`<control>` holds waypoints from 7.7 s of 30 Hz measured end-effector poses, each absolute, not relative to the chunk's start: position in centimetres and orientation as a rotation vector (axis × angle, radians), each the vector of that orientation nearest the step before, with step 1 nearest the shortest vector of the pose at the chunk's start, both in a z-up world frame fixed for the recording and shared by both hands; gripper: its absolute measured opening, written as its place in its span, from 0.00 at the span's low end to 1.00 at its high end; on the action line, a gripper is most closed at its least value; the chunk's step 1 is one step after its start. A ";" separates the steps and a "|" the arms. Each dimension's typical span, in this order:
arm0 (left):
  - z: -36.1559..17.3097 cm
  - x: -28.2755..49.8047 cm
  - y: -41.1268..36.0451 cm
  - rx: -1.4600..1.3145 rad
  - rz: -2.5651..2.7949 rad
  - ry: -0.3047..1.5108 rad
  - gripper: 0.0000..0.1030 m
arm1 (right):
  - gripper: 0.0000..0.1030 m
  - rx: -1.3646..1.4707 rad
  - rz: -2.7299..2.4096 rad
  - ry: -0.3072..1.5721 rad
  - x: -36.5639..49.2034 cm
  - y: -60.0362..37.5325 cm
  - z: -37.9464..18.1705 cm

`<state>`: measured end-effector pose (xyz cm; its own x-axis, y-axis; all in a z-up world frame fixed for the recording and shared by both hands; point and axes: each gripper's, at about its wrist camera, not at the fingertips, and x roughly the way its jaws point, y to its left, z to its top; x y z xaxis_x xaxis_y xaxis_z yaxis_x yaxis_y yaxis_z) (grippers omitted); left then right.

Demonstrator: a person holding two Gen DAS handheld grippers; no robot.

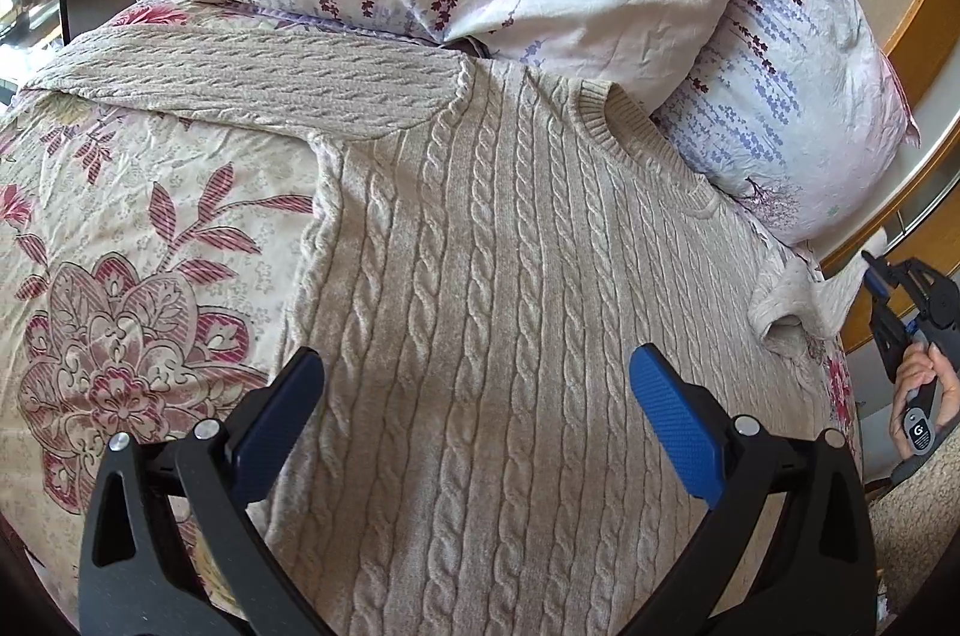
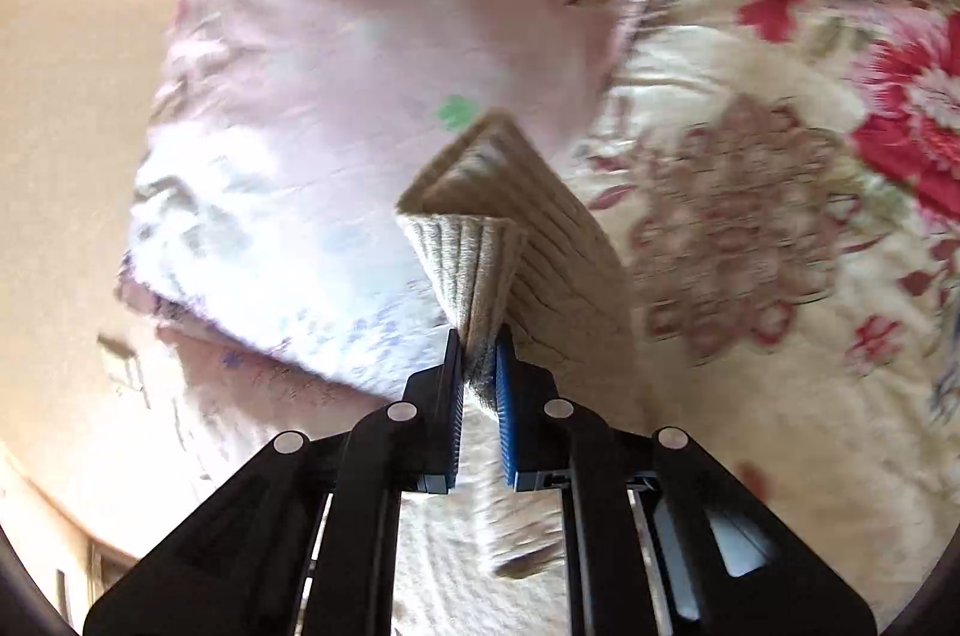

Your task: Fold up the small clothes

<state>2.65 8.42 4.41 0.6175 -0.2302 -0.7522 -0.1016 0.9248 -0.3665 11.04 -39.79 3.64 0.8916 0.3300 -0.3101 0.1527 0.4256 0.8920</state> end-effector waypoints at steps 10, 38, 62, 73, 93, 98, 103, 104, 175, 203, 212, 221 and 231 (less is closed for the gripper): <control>4.6 1.1 14.1 -0.453 -0.019 0.896 0.98 | 0.10 0.912 0.468 0.758 19.6 -17.8 2.2; 2.2 7.2 33.0 -1.022 0.214 0.778 0.88 | 0.77 0.559 0.583 1.065 14.4 -6.5 -1.4; 9.7 12.2 25.5 -1.079 -0.191 0.510 0.06 | 0.78 0.631 0.430 1.031 8.9 -17.5 -1.8; 2.5 12.8 7.5 -0.782 -0.299 0.914 0.26 | 0.78 0.663 0.393 1.036 7.2 -21.0 -2.6; 4.7 13.3 12.9 -1.230 -0.131 0.566 0.00 | 0.78 0.667 0.324 1.000 5.3 -25.2 -2.3; 9.6 15.1 3.3 -0.892 -0.402 0.573 0.00 | 0.78 0.701 0.280 0.977 4.8 -27.7 -2.4; 8.7 14.2 0.1 -0.802 -0.415 0.708 0.22 | 0.78 0.732 0.252 0.961 4.4 -29.7 -2.7; 8.3 13.4 0.5 -0.785 -0.403 0.729 0.33 | 0.78 0.740 0.252 0.963 4.5 -29.9 -3.0; 2.8 -0.5 12.1 -0.286 -0.049 1.036 0.63 | 0.08 0.592 -0.019 0.913 13.4 -32.2 -0.7; 0.5 -9.0 13.7 -0.688 -0.255 1.133 0.20 | 0.30 0.951 0.408 1.179 -9.0 -34.3 -7.8; 0.6 -9.0 13.1 -0.685 -0.246 1.154 0.14 | 0.09 0.881 0.493 1.219 -9.3 -32.4 -7.8; 3.7 -6.4 14.5 -0.707 -0.254 1.007 0.07 | 0.08 0.777 0.479 0.969 -6.6 -33.6 -3.2; 7.3 1.9 14.7 -0.640 -0.241 0.815 0.07 | 0.08 0.739 0.357 0.728 -0.8 -36.2 0.8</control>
